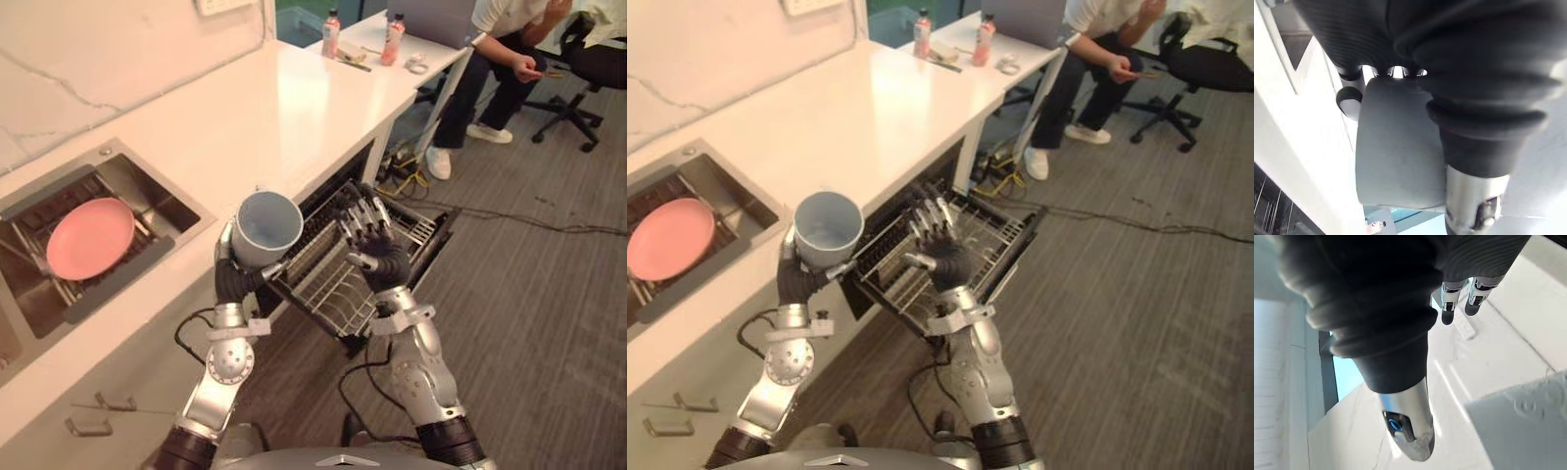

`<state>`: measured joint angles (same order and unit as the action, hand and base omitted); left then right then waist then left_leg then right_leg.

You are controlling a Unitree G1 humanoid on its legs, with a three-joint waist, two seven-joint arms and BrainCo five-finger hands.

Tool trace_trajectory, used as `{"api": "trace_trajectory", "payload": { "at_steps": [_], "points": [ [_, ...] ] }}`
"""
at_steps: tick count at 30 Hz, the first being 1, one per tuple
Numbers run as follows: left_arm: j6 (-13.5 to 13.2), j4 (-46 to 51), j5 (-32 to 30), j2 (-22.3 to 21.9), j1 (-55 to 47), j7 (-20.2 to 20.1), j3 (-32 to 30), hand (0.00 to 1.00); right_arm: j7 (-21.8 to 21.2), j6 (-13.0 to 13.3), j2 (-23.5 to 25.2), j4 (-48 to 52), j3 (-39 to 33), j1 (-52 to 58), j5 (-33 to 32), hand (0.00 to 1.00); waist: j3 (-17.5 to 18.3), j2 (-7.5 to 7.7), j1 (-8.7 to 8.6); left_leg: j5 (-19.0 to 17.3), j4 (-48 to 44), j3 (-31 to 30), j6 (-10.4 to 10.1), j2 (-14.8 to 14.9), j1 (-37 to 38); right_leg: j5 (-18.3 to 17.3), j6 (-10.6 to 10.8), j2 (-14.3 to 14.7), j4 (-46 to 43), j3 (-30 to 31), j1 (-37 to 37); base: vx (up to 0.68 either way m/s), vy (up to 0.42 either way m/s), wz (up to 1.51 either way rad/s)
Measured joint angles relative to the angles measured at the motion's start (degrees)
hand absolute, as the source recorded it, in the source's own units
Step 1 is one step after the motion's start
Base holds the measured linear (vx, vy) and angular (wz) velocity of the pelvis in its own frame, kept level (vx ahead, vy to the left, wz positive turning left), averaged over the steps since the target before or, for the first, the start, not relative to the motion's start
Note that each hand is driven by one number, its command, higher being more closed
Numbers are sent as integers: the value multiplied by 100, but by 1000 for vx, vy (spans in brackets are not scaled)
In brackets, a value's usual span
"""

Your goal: Walk over to the sink, pick up the cup, carry it to the dishwasher, place the cup inside the dishwasher, then close the dishwasher door

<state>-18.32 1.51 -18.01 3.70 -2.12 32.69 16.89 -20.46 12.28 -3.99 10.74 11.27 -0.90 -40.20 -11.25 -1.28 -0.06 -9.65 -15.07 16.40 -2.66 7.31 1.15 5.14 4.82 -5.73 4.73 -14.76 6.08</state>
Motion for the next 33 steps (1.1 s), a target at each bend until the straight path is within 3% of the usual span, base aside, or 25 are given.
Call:
{"api": "trace_trajectory", "payload": {
  "at_steps": [8, 22, 33],
  "points": [
    [363, 0, -474, -59, 143, 716, 46, 100, -16, -131, 7, 0, 522, -39, -43, 0, 1, 30, 12, -8, 0, 55, 3, 8, -15, 45, 11, 20, 1, -6, -38, -15, -7, -3],
    [485, -7, -703, -73, 200, 846, 540, 100, 263, -121, 2, -31, 899, -204, 35, 0, 44, 113, 33, -63, -290, -75, 74, 15, -218, 103, 20, -3, 28, -113, -33, -64, 10, 4],
    [607, -157, -934, -57, 197, 847, 863, 100, 860, -80, -161, -70, 1052, -210, 832, 0, 107, 93, 4, -42, -327, -65, 41, 60, -274, 132, -11, 15, 27, -99, -108, -12, 0, 0]
  ]
}}
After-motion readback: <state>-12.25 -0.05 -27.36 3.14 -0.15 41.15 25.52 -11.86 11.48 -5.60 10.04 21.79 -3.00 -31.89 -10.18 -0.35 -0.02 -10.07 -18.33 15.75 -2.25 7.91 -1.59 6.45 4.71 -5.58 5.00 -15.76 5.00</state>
